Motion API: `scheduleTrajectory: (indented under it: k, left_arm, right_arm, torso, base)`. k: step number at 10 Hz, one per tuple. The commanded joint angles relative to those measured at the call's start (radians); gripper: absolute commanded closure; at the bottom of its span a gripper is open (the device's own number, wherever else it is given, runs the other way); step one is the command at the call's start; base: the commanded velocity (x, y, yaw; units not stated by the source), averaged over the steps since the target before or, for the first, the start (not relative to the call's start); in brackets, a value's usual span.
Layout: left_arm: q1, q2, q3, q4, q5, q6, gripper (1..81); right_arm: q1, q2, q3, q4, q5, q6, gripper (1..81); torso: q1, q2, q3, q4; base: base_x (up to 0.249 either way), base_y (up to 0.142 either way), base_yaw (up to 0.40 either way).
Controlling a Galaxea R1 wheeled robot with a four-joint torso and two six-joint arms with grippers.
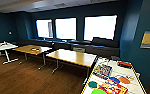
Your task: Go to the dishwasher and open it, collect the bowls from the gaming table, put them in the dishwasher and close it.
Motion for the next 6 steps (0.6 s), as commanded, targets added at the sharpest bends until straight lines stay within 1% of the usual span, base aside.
scheduleTrajectory:
  k: [1,3,6]
  left_arm:
    - [-0.062,-0.005,-0.001,0.002,0.041,0.001,1.0]
    - [-0.062,-0.006,-0.001,0.0,0.041,0.001,1.0]
    - [-0.061,-0.008,-0.002,-0.003,0.041,0.001,1.0]
  right_arm:
    - [0.063,-0.002,0.003,-0.004,-0.044,0.001,1.0]
    - [0.064,0.0,0.003,-0.004,-0.044,0.001,1.0]
    - [0.063,-0.002,0.003,-0.003,-0.044,0.001,1.0]
  torso:
    - [0.0,0.0,0.0,0.0]
    - [0.0,0.0,0.0,0.0]
    - [0.0,0.0,0.0,0.0]
  base:
    - [0.0,0.0,-0.123]
    - [0.0,0.0,-0.205]
    - [0.0,0.0,-0.263]
